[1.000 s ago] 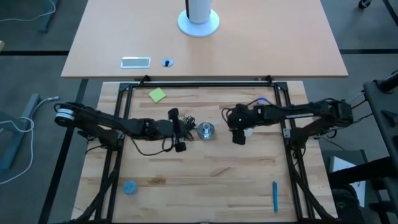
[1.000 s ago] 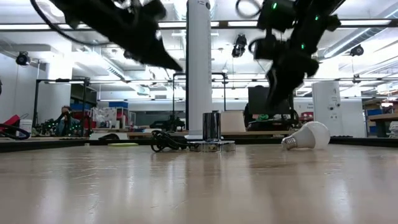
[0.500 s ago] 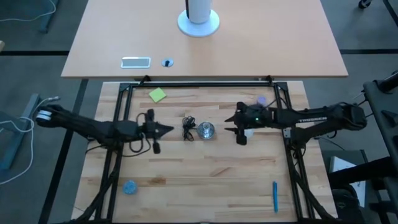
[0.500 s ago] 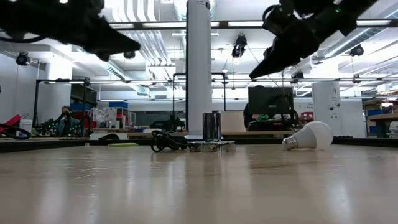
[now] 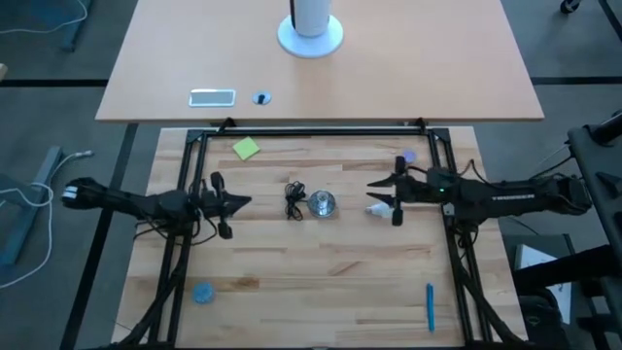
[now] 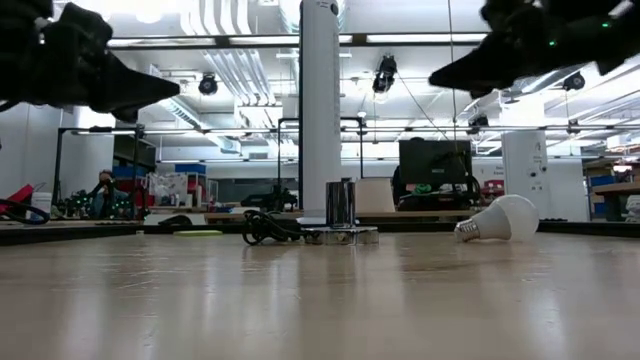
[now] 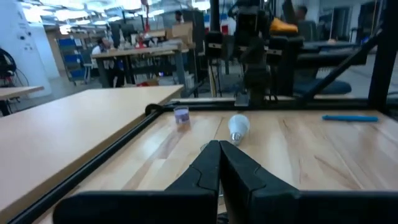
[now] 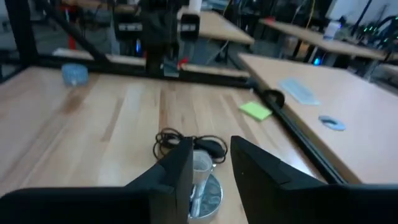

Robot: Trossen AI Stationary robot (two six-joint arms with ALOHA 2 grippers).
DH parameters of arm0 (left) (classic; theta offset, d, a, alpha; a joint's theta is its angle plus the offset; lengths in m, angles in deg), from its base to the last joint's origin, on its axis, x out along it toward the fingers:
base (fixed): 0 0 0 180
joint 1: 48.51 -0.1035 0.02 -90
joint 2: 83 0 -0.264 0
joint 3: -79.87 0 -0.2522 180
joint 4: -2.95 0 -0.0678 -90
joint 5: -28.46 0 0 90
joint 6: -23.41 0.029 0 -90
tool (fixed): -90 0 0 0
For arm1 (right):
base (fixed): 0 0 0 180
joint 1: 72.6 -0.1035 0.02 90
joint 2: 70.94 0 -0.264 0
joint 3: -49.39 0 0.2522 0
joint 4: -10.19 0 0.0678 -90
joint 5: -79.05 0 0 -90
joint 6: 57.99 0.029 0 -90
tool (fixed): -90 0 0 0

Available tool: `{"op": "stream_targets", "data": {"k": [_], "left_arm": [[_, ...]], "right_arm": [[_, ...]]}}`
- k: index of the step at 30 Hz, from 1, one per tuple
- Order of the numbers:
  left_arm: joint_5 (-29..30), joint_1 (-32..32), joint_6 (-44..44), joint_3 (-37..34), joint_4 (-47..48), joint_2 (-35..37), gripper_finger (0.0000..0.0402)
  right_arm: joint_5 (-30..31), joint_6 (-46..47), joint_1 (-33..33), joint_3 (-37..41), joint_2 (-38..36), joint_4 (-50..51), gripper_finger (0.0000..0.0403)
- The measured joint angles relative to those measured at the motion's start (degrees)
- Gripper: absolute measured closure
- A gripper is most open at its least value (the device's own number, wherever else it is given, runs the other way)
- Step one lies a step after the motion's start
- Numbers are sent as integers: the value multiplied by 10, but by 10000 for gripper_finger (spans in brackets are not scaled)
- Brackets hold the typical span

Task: Screw lightbulb
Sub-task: Return to Home Position

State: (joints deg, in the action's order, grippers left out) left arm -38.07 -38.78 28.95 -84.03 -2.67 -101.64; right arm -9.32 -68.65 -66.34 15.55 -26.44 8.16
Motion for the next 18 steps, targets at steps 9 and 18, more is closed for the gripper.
{"op": "stream_targets", "data": {"k": [9,18], "left_arm": [[0,0,-12,-11,18,76,401],[0,0,-11,-4,20,56,401]], "right_arm": [[14,5,0,70,-161,0,340],[14,-16,0,137,-251,-7,370]]}}
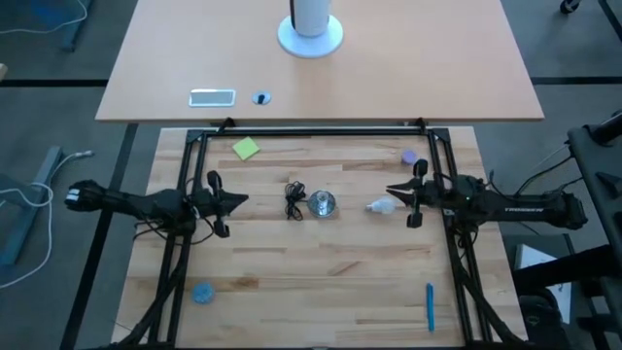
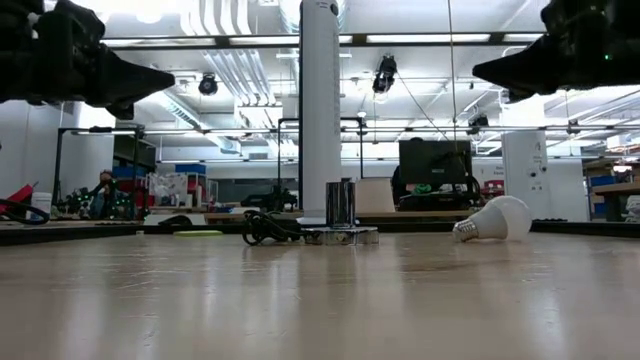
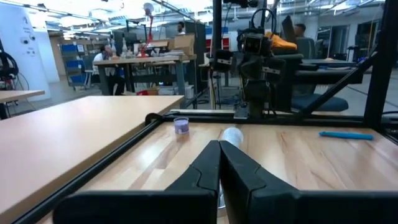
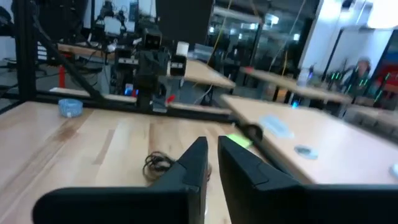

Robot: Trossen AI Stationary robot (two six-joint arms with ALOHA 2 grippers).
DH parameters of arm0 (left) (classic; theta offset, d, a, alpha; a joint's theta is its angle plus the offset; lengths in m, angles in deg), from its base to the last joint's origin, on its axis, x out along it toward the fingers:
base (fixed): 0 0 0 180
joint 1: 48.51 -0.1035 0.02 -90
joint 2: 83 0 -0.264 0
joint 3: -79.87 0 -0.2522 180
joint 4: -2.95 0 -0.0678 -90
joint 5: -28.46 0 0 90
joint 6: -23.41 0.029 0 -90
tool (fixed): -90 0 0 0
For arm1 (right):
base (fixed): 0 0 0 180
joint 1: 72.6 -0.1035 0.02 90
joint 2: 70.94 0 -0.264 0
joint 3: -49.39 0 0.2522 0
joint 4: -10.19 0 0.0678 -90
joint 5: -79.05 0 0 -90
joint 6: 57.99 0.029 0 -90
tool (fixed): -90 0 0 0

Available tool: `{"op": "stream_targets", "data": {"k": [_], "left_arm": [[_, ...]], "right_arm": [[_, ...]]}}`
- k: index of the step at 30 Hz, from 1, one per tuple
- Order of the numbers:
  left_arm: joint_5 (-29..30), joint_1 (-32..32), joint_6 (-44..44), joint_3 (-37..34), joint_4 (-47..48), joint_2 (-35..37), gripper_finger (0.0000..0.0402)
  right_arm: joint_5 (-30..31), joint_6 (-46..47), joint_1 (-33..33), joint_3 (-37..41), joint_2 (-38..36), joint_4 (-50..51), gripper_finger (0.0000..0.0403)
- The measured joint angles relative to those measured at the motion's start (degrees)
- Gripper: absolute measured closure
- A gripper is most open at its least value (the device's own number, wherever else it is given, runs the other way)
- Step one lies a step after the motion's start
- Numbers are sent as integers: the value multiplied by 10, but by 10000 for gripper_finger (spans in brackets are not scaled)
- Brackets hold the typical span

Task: Screw lightbulb
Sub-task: Return to Home Position

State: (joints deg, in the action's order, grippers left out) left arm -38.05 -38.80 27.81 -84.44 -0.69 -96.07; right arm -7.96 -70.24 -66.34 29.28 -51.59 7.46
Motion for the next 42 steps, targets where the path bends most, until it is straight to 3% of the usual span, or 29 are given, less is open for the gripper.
{"op": "stream_targets", "data": {"k": [9,19,27,34,42], "left_arm": [[0,0,0,-1,-1,-44,401],[0,0,0,-1,-1,-94,401],[0,0,0,-1,-1,-129,401],[0,0,0,-1,-1,-156,401],[-1,0,0,-2,-2,-182,401]], "right_arm": [[-70,-50,0,33,-96,-151,401],[-91,-39,0,58,-188,-153,401],[-90,-14,0,59,-180,9,400],[-90,134,0,59,-163,141,401],[-89,161,0,58,-136,150,402]]}}
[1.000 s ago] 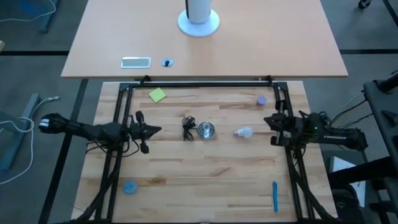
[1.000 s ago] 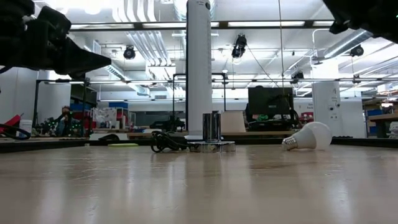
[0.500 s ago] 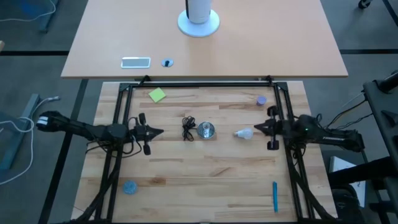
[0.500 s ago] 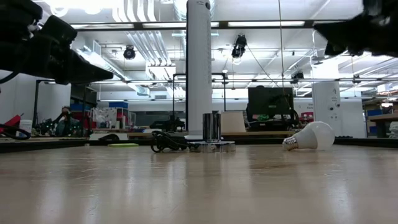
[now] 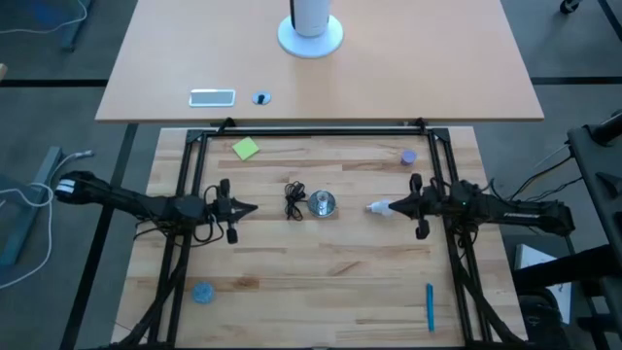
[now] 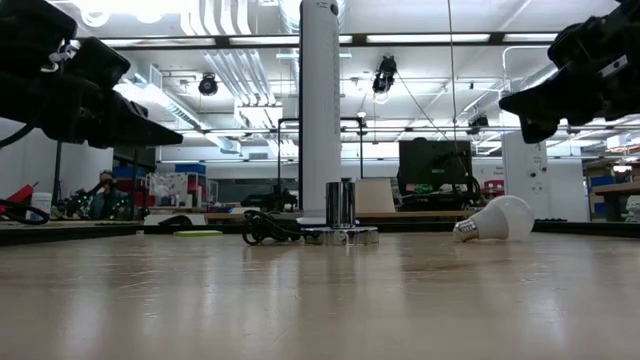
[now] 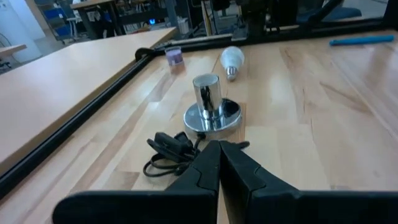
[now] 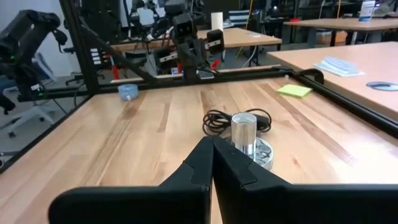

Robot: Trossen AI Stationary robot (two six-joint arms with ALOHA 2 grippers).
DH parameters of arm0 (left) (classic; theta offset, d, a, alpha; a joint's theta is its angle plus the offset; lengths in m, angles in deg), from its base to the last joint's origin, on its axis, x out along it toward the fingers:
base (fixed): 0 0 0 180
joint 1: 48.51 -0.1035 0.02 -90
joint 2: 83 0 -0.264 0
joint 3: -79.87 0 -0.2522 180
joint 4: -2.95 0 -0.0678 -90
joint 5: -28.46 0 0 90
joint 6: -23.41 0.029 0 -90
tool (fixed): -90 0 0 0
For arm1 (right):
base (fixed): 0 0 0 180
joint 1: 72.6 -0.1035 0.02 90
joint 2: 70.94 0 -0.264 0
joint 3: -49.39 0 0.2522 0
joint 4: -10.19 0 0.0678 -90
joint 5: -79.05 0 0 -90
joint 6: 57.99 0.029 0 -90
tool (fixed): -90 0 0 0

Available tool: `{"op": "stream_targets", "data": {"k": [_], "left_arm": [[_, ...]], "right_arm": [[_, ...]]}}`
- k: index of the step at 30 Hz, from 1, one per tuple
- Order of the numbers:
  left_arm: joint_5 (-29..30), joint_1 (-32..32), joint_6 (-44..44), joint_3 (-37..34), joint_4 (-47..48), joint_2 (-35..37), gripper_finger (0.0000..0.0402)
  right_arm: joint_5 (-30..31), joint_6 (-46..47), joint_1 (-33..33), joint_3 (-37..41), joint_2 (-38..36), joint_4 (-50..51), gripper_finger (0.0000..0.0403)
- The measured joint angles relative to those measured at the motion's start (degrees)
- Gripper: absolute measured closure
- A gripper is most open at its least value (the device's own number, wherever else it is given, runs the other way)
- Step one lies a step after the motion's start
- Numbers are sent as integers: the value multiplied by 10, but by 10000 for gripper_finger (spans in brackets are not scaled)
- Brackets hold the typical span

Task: Screw lightbulb
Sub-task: Return to Home Position

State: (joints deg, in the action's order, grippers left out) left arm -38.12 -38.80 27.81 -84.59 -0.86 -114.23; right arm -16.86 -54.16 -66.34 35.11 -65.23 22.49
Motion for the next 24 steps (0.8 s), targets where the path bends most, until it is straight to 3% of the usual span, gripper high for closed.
{"op": "stream_targets", "data": {"k": [24], "left_arm": [[0,0,0,0,1,-62,401]], "right_arm": [[-1,0,0,0,7,0,402]]}}
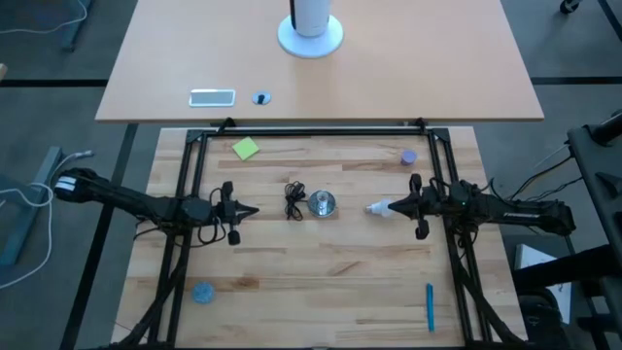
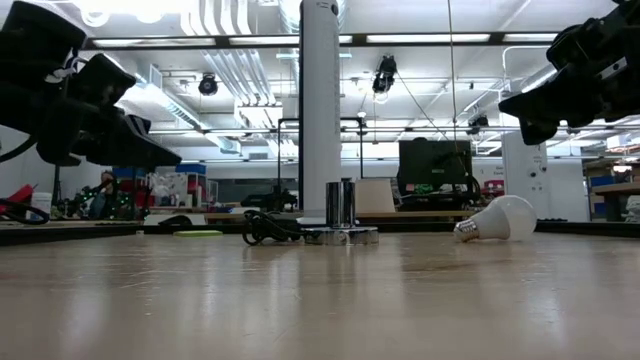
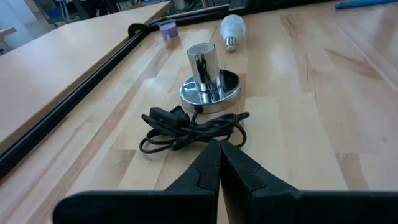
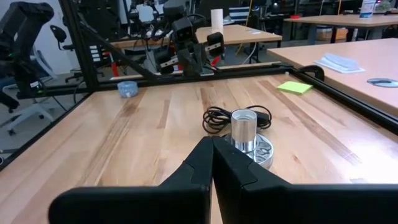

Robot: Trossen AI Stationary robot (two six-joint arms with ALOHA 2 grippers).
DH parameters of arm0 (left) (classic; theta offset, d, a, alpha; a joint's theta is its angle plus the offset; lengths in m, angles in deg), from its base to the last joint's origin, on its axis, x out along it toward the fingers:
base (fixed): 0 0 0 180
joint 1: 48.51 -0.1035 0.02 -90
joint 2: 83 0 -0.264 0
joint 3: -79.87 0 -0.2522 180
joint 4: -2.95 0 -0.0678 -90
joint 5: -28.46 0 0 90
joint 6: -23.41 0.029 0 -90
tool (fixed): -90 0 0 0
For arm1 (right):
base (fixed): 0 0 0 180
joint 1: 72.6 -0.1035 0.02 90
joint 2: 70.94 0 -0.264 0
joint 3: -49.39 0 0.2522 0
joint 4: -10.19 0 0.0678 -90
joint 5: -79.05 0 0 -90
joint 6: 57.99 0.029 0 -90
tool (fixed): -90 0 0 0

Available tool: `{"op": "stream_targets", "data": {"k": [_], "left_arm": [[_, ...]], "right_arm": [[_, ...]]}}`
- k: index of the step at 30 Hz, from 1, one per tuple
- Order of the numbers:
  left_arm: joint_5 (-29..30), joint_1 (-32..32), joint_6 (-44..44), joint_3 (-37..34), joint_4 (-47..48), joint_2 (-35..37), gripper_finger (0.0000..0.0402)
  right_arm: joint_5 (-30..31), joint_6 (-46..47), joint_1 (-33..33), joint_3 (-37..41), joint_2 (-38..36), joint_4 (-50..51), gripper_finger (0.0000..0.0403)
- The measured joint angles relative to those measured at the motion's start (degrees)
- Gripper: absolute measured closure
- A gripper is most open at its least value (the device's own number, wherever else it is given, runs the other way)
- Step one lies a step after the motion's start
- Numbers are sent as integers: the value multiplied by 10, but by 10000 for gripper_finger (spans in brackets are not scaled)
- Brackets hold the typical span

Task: Screw lightbulb
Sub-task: Return to Home Position

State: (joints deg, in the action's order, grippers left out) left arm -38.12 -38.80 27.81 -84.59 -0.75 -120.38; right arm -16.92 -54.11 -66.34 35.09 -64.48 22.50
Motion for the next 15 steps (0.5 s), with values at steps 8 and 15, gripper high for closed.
{"op": "stream_targets", "data": {"k": [8,15], "left_arm": [[0,0,0,0,0,-15,401],[0,0,0,0,-1,-26,401]], "right_arm": [[0,0,0,0,0,0,401],[0,0,0,0,0,0,400]]}}
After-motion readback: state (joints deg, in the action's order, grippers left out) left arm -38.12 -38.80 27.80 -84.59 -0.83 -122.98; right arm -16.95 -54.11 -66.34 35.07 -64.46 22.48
